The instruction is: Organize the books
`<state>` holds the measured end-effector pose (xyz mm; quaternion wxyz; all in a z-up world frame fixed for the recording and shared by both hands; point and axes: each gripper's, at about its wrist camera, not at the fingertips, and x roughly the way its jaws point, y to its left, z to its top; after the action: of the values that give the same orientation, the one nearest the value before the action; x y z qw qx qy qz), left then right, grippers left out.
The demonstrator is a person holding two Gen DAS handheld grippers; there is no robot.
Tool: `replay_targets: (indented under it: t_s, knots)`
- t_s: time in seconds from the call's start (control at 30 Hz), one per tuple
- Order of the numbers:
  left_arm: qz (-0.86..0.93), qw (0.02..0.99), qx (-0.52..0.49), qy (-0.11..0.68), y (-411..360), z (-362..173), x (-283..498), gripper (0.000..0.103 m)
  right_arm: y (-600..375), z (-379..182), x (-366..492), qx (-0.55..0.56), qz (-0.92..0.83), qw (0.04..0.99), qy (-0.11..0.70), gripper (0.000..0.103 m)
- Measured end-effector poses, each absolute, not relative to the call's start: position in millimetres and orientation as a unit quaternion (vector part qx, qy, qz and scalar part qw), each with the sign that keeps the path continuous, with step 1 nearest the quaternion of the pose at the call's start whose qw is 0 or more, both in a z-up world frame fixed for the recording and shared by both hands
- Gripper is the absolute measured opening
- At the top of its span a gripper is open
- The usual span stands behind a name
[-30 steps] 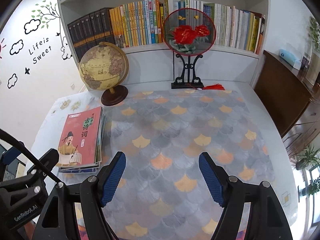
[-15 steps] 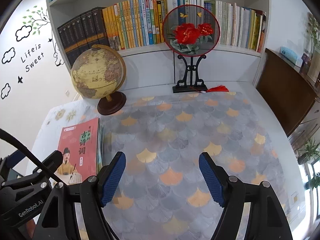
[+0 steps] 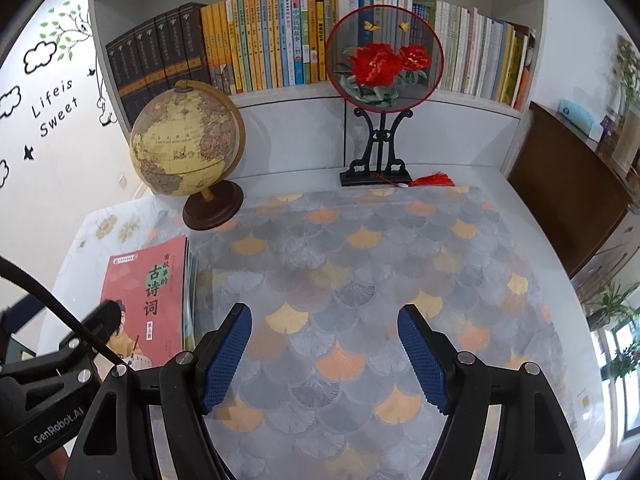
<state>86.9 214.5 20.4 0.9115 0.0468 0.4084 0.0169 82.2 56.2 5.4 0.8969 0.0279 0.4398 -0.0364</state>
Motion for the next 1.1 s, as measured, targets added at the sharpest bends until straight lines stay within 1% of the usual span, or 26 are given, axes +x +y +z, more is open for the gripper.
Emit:
replay_targets:
  t_s: [0.27, 0.5, 0.67, 0.83, 1.1]
  knots:
    - [0.002, 0.906, 0.037, 0.421, 212, 16, 89, 0.102, 57, 3, 83, 0.022, -0.037, 0.897, 0.440, 0.074]
    - [0.011, 0.917, 0.028, 0.399, 211, 29, 85, 0.102, 43, 14, 84, 0.026, -0.055, 0.904, 0.424, 0.074]
    - [0.025, 0.918, 0.018, 0.394, 214, 31, 86, 0.102, 32, 14, 86, 0.051, -0.055, 0.899, 0.432, 0.074]
    - [0.025, 0.918, 0.018, 0.395, 214, 32, 87, 0.102, 31, 14, 87, 0.050, -0.056, 0.896, 0.437, 0.074]
    - [0.025, 0.922, 0.017, 0.386, 214, 34, 84, 0.102, 38, 32, 80, 0.036, -0.058, 0.910, 0.408, 0.074]
